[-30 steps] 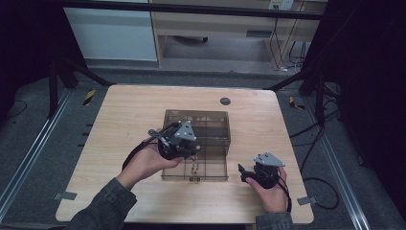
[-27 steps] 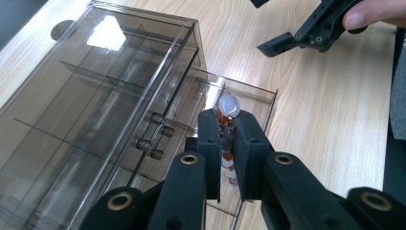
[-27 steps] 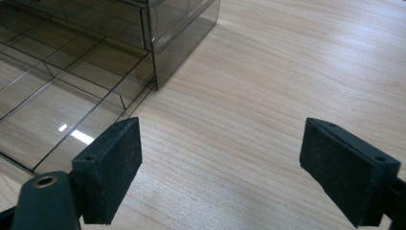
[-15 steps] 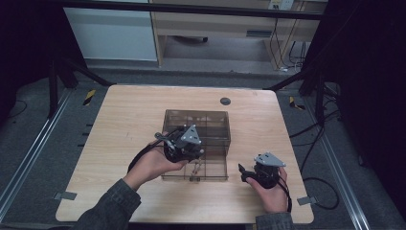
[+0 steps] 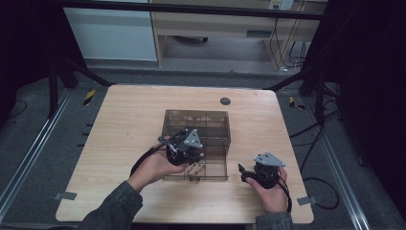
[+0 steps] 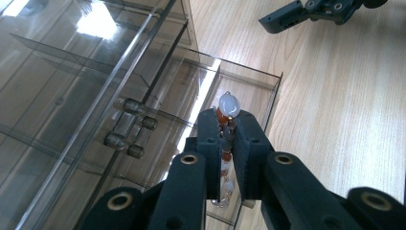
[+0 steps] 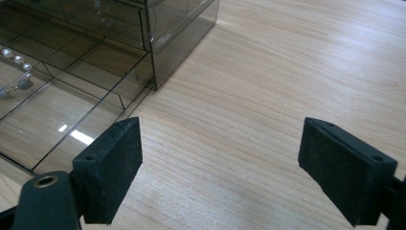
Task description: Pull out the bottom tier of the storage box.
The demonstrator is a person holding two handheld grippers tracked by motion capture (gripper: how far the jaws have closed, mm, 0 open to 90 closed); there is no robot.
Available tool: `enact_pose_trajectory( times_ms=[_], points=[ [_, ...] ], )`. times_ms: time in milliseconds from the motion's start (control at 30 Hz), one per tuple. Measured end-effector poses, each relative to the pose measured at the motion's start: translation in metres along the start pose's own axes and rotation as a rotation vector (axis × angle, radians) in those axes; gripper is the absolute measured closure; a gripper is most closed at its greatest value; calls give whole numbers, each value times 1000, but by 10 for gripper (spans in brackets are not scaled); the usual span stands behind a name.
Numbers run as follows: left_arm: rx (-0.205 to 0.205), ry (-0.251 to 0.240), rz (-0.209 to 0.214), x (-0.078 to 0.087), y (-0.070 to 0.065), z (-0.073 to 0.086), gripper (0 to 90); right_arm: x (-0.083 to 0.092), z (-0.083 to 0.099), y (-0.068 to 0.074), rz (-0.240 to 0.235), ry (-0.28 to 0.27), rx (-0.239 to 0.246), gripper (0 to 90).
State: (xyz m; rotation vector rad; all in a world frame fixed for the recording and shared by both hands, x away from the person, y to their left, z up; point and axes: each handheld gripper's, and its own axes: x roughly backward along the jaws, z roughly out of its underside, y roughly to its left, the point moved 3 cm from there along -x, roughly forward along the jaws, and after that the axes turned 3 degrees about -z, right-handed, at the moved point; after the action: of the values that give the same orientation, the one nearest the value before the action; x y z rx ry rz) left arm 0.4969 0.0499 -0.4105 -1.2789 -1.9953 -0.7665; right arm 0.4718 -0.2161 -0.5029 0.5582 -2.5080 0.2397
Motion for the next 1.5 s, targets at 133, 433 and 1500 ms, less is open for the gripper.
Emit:
enact_pose_trajectory(
  times_ms=[133,433,1500],
  points=[
    [-9,6,4,-4,-2,1,822,0,0,0,-1,-4,4,170],
    [-7,8,9,-10,-5,4,822,1,0,-1,-1,-6,-1,169],
    [-11,36,19,-26,-13,12,822,4,0,-5,5,-28,-41,164]
  ],
)
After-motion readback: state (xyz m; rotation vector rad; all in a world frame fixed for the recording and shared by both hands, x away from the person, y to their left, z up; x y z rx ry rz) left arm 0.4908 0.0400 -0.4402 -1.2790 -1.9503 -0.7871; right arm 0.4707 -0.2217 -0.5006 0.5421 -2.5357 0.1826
